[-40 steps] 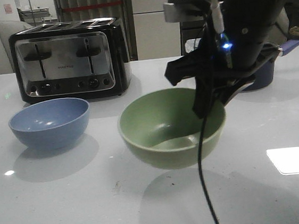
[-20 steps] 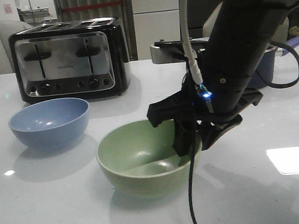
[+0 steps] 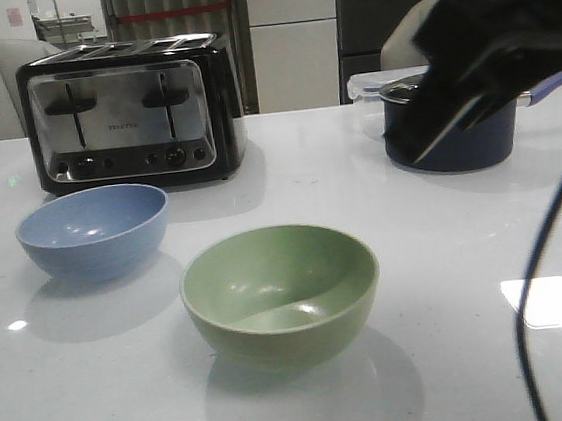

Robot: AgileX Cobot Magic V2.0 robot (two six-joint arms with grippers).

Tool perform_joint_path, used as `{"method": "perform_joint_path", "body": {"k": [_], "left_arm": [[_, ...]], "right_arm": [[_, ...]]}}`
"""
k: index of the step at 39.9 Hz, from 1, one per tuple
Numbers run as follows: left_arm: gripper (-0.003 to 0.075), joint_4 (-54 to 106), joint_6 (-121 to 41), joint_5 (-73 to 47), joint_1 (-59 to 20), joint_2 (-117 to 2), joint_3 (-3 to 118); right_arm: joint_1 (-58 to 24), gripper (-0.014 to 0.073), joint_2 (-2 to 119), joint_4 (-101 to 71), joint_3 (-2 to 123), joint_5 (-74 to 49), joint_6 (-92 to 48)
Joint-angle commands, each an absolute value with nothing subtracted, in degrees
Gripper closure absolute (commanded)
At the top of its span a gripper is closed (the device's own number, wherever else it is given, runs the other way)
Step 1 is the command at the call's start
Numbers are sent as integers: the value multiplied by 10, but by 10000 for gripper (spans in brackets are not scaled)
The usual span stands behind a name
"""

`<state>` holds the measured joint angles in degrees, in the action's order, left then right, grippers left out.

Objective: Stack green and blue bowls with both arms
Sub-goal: 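Slide the green bowl with the right gripper toward the table center, then grasp the rim of the light blue bowl with the left gripper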

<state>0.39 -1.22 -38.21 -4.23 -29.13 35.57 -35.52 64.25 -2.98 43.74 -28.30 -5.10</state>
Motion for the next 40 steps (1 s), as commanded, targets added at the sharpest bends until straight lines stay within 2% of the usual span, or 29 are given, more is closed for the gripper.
{"method": "perform_joint_path", "body": {"k": [1,8,16,40], "left_arm": [[192,7,-7,-331,-42,-297,371],[192,7,-13,-331,-45,-322,371],[192,7,-13,-331,-87,-408,381],[192,44,-13,-325,-103,-832,601]], "right_arm": [[-356,148,570,-32,427,-289,-60],[-356,148,479,-33,394,-341,-60],[-356,148,443,-33,382,-353,-60],[-356,148,443,-33,382,-355,-60]]}}
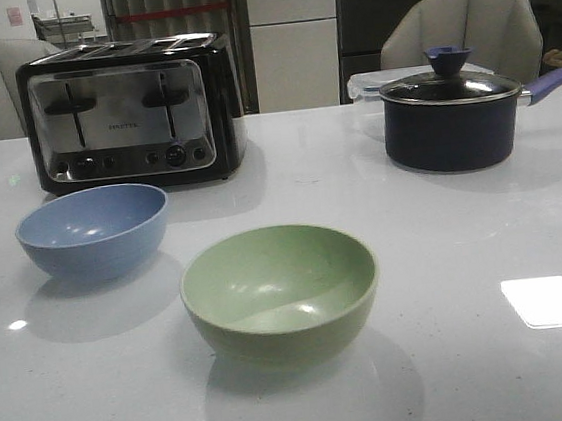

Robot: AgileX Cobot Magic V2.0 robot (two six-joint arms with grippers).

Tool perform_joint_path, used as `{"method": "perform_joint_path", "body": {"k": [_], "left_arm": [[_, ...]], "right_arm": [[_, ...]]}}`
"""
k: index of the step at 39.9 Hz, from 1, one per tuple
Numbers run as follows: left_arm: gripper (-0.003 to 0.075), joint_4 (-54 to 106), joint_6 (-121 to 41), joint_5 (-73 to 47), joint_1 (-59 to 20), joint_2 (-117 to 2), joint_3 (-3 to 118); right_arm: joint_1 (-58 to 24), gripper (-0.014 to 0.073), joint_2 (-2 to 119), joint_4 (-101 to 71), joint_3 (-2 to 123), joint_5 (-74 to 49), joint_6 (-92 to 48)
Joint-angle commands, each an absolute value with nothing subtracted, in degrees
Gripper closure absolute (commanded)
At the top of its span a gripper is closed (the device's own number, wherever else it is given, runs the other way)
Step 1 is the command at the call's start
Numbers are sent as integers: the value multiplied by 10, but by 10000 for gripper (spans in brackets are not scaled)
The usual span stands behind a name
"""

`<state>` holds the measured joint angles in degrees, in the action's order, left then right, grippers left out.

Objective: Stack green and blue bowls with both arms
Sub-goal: 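Grasp the rim of the light blue bowl with the left gripper, then lift the blue bowl with the left gripper over the green bowl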

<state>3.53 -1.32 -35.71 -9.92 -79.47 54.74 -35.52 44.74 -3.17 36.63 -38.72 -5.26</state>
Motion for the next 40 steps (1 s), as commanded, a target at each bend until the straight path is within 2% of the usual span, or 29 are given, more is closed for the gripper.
{"method": "perform_joint_path", "body": {"k": [1,9,20,23,32,40], "left_arm": [[192,45,-13,-325,-103,-852,611],[192,50,-13,-325,-103,-975,697],[202,50,-13,-317,-103,-1068,763],[241,50,-13,-307,-103,-1079,766],[451,50,-13,-295,-103,-1082,767],[597,50,-13,-306,-103,-1082,767]], "right_arm": [[-356,148,443,-33,382,-355,-60],[-356,148,443,-33,382,-355,-60],[-356,148,443,-33,382,-355,-60],[-356,148,443,-33,382,-355,-60],[-356,148,443,-33,382,-355,-60],[-356,148,443,-33,382,-355,-60]]}}
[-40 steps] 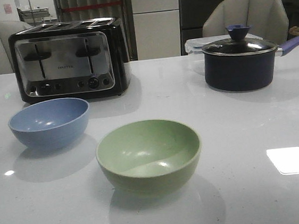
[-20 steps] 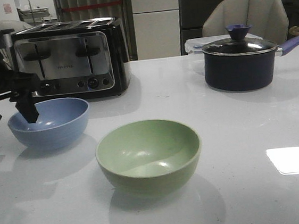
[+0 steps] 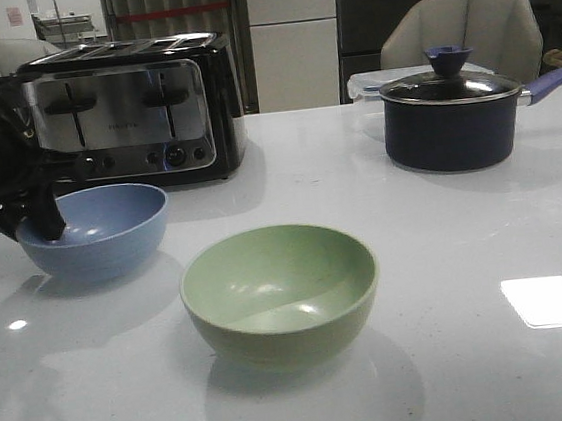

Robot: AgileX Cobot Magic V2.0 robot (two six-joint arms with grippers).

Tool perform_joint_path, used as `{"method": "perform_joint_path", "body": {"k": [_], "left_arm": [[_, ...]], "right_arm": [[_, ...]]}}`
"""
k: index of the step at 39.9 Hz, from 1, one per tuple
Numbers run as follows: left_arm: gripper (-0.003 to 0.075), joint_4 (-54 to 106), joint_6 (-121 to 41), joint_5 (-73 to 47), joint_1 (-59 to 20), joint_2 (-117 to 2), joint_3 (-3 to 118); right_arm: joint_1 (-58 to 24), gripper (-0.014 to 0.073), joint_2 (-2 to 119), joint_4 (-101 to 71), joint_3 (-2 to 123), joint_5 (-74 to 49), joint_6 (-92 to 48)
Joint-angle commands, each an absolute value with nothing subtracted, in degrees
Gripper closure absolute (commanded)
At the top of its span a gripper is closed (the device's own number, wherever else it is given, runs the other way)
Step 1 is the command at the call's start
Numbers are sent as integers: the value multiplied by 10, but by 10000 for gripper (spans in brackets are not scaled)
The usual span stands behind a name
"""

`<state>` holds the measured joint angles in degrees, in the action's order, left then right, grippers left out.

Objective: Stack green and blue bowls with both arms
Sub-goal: 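Lift the blue bowl with the left gripper over the green bowl, then lower the blue bowl into the green bowl and open the left gripper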

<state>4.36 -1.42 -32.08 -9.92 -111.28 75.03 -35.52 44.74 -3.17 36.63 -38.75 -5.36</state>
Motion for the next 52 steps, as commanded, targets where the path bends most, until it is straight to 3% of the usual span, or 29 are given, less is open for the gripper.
{"method": "perform_joint_path", "body": {"k": [1,15,24,38,52], "left_arm": [[610,50,-13,-309,-103,-1082,767],[627,73,-43,-407,-108,-981,768],[627,134,-87,-455,-170,-913,768],[627,138,-87,-430,-307,-937,767],[627,143,-87,-414,-345,-989,766]], "right_arm": [[-356,148,443,-33,382,-355,-60],[-356,148,443,-33,382,-355,-60],[-356,148,443,-33,382,-355,-60],[-356,148,443,-33,382,-355,-60],[-356,148,443,-33,382,-355,-60]]}}
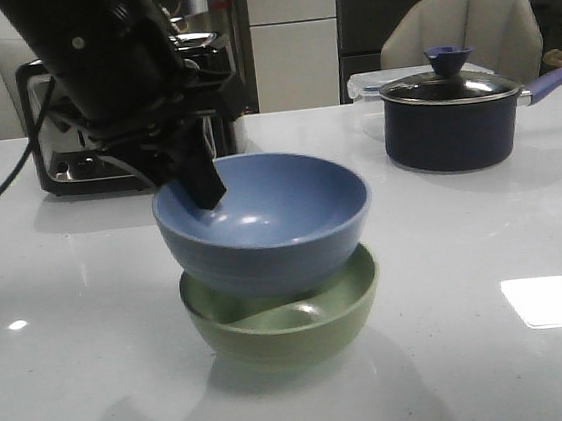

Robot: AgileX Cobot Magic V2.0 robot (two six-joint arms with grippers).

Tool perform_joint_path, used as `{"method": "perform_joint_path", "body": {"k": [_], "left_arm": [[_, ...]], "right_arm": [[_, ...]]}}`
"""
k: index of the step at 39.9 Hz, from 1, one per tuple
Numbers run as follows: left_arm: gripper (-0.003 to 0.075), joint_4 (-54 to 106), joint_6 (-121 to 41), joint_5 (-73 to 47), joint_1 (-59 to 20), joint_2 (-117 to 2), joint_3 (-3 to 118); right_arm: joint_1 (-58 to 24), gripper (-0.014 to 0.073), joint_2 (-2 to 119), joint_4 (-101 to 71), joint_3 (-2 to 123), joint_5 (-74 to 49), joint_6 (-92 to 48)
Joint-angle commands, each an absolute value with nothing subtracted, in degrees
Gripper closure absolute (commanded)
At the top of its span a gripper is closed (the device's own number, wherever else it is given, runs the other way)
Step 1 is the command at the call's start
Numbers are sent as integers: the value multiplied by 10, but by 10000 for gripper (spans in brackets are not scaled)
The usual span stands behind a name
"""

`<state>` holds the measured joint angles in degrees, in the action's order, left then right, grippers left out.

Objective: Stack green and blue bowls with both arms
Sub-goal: 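Lower the blue bowl into the green bowl and open the left gripper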

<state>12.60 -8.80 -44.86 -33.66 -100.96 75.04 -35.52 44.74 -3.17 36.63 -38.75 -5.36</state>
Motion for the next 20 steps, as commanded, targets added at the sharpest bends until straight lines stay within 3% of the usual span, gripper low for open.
{"method": "perform_joint_path", "body": {"k": [1,15,20], "left_arm": [[627,144,-87,-413,-346,-992,766],[626,139,-87,-395,-355,-1022,766],[591,134,-87,-393,-355,-1032,766]], "right_arm": [[-356,148,443,-33,382,-355,-60],[-356,148,443,-33,382,-355,-60],[-356,148,443,-33,382,-355,-60]]}}
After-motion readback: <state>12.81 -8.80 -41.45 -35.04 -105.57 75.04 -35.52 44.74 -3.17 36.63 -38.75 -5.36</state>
